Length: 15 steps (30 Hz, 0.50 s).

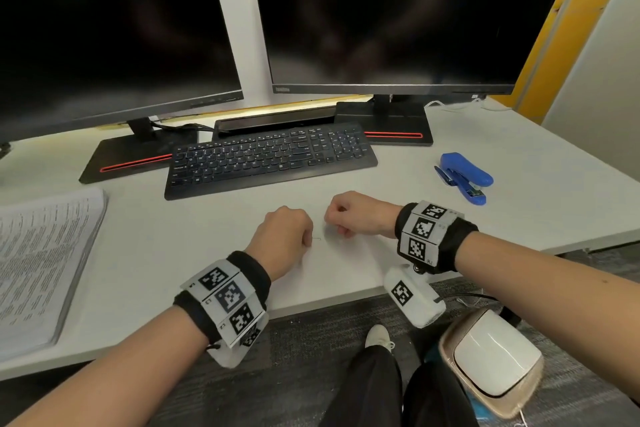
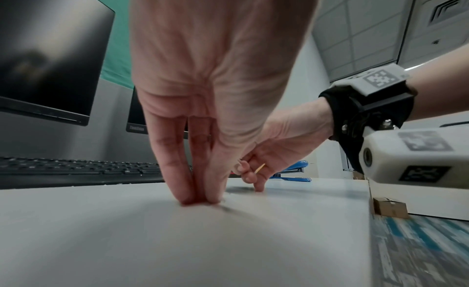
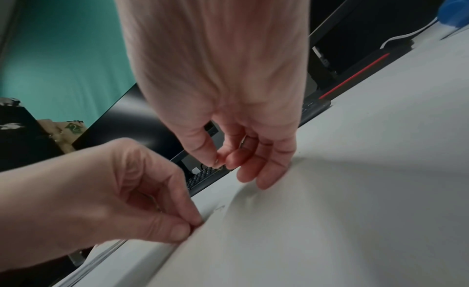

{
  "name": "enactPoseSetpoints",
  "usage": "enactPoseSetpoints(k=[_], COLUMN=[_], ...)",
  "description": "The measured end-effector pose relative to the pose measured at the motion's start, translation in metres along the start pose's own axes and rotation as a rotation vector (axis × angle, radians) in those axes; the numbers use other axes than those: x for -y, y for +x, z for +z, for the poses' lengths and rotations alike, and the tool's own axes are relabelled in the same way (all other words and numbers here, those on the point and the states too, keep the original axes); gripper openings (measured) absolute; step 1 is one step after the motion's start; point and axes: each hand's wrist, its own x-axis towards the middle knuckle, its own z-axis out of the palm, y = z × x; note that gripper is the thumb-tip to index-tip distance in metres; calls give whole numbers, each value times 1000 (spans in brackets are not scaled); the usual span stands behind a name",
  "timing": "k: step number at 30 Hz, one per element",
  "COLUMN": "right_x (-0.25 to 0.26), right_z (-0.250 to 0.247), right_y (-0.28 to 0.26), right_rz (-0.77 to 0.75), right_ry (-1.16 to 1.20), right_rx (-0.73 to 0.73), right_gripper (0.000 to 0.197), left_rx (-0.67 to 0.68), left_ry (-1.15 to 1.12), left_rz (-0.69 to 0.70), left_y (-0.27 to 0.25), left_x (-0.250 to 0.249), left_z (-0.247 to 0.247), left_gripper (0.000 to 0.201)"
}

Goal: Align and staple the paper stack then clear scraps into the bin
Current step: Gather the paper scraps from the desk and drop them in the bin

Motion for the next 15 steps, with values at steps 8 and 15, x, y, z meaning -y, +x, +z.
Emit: enactPoseSetpoints(k=[8,15], right_x=[2,6], right_z=[12,23], right_y=[1,3], right_rz=[-80,-164], right_ry=[-407,-631], right_rx=[-52,-52], right_gripper=[28,22], left_rx=[31,170], left_ry=[55,-22], left_rz=[32,13], left_y=[-2,4], left_x=[-2,7], left_z=[5,-6], left_gripper=[23,19])
